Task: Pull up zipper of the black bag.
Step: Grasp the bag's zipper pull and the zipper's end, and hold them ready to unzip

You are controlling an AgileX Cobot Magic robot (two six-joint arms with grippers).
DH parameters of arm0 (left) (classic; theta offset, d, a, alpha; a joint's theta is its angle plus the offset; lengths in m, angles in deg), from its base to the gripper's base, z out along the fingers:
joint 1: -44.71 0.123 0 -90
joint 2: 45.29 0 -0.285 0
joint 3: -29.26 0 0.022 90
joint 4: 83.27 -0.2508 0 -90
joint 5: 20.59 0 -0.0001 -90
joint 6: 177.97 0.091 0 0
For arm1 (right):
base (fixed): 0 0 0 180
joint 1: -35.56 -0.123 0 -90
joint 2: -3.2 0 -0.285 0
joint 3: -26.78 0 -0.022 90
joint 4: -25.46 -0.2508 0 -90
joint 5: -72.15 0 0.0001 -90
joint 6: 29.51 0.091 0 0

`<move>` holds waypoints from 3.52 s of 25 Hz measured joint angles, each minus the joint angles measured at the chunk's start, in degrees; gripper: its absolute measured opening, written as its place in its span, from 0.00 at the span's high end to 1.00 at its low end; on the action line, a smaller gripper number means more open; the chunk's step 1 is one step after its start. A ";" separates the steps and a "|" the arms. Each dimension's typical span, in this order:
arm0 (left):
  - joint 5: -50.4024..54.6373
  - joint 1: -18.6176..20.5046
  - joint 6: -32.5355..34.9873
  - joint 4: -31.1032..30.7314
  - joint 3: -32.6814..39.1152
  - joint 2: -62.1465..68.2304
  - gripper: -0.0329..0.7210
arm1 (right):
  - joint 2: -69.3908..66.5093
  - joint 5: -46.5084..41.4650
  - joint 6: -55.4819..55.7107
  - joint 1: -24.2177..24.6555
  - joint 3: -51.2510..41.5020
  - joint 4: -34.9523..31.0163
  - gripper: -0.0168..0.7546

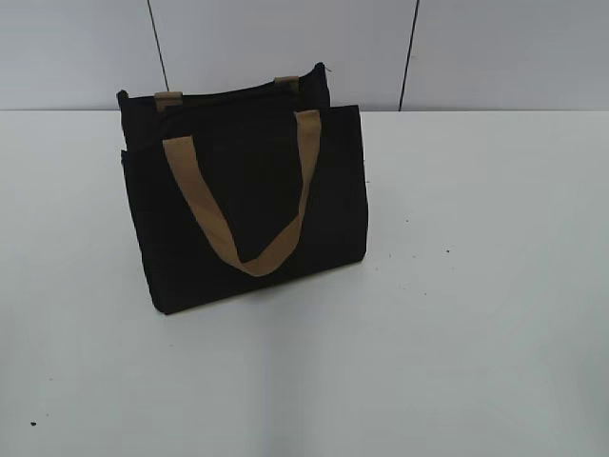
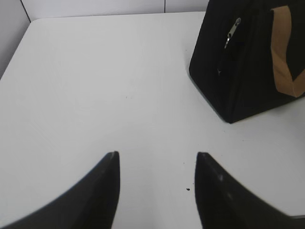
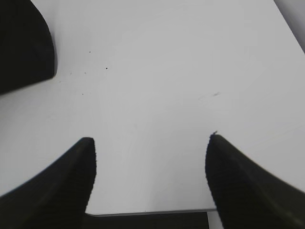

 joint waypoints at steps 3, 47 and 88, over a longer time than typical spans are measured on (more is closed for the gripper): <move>0.00 0.00 0.00 0.00 0.00 0.00 0.44 | 0.00 0.00 0.00 0.00 0.00 0.00 0.27; -29.19 0.00 8.05 9.65 -4.00 39.80 0.33 | 0.00 0.00 0.00 0.00 0.00 0.00 0.27; -11.02 0.93 132.84 89.89 -15.89 111.36 0.31 | 0.00 0.00 0.00 0.00 0.00 0.00 0.27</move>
